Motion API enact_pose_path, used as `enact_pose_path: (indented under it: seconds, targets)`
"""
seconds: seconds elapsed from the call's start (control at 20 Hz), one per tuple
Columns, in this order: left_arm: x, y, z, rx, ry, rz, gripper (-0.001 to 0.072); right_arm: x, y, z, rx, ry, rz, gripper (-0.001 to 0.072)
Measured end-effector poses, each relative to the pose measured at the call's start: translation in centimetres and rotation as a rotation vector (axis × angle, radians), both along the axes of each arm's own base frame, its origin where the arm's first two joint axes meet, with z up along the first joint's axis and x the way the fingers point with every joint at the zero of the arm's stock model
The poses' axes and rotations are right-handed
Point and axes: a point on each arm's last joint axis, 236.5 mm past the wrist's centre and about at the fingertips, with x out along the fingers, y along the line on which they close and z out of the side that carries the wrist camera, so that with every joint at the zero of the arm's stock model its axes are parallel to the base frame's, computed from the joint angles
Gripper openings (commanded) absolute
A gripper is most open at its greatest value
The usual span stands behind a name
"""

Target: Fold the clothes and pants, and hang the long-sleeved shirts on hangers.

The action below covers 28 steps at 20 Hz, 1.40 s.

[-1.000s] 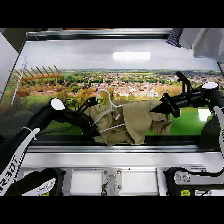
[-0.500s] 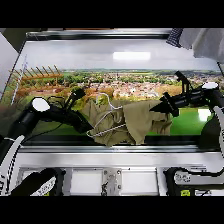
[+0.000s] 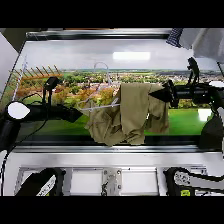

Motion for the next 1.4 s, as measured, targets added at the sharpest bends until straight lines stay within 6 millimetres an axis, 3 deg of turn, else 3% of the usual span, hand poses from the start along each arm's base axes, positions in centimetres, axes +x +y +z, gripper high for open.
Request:
enact_pose_path:
  seconds: [0.2,0.45,0.6,0.95,1.0,1.05,1.1,1.25,1.4]
  targets:
    - [-0.8,-2.4,-1.4,0.077,0.028,0.006,0.0559,0.6,0.0,2.3,-0.008,-0.033,-0.079,0.0005]
    - [-1.0,-8.7,-5.2,0.115,0.046,-0.036,0.0559,0.6,0.0,4.8,-0.018,-0.065,-0.146,0.0005]
    - [0.1,-11.8,-6.6,0.090,0.056,0.000,0.0481,0.4,0.0,5.7,-0.018,-0.071,-0.165,0.0005]
    - [2.5,-14.8,-7.2,0.056,0.071,0.056,0.0480,0.4,0.0,6.1,-0.013,-0.043,-0.182,0.0006]
    - [2.6,-15.0,-7.5,0.055,0.079,0.063,0.0421,0.4,0.0,6.0,-0.014,-0.039,-0.184,0.0005]
    - [2.7,-15.0,-7.7,0.057,0.087,0.069,0.0156,0.4,0.0,6.0,-0.014,-0.037,-0.186,0.0005]
    - [2.8,-15.1,-8.1,0.059,0.094,0.073,0.0013,0.4,0.0,6.0,-0.014,-0.037,-0.186,0.0005]
    - [2.9,-14.8,-8.7,0.073,0.106,0.079,0.0014,0.4,0.0,6.0,-0.013,-0.029,-0.187,0.0005]
    - [4.1,-12.7,-7.9,0.090,0.092,0.116,0.0014,0.4,0.0,6.0,-0.008,-0.008,-0.190,0.0005]
